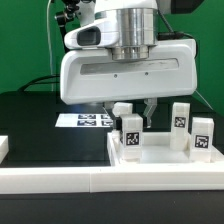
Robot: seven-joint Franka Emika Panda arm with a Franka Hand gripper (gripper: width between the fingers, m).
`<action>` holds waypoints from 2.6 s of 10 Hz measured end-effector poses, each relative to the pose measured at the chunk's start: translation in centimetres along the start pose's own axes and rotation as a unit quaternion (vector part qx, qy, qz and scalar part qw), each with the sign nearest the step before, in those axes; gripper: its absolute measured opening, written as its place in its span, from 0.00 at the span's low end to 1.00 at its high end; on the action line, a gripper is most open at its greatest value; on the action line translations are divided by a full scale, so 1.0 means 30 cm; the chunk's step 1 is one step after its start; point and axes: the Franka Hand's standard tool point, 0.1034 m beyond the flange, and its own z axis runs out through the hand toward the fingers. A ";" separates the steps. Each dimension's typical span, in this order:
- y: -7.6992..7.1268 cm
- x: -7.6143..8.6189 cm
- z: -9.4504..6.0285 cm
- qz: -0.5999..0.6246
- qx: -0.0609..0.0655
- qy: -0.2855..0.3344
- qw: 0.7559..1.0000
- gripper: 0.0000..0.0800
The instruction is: Assemble square table
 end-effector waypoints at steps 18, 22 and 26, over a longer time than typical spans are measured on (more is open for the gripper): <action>0.006 -0.008 0.006 0.587 -0.001 0.000 0.809 0.46; -0.002 -0.010 0.005 0.397 -0.001 -0.006 0.918 0.81; 0.015 -0.009 0.003 0.219 0.000 -0.006 0.976 0.81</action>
Offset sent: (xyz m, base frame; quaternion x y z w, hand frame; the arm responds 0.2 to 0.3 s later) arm -0.0079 -0.0003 -0.0035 -0.0163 0.0162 0.2521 0.9674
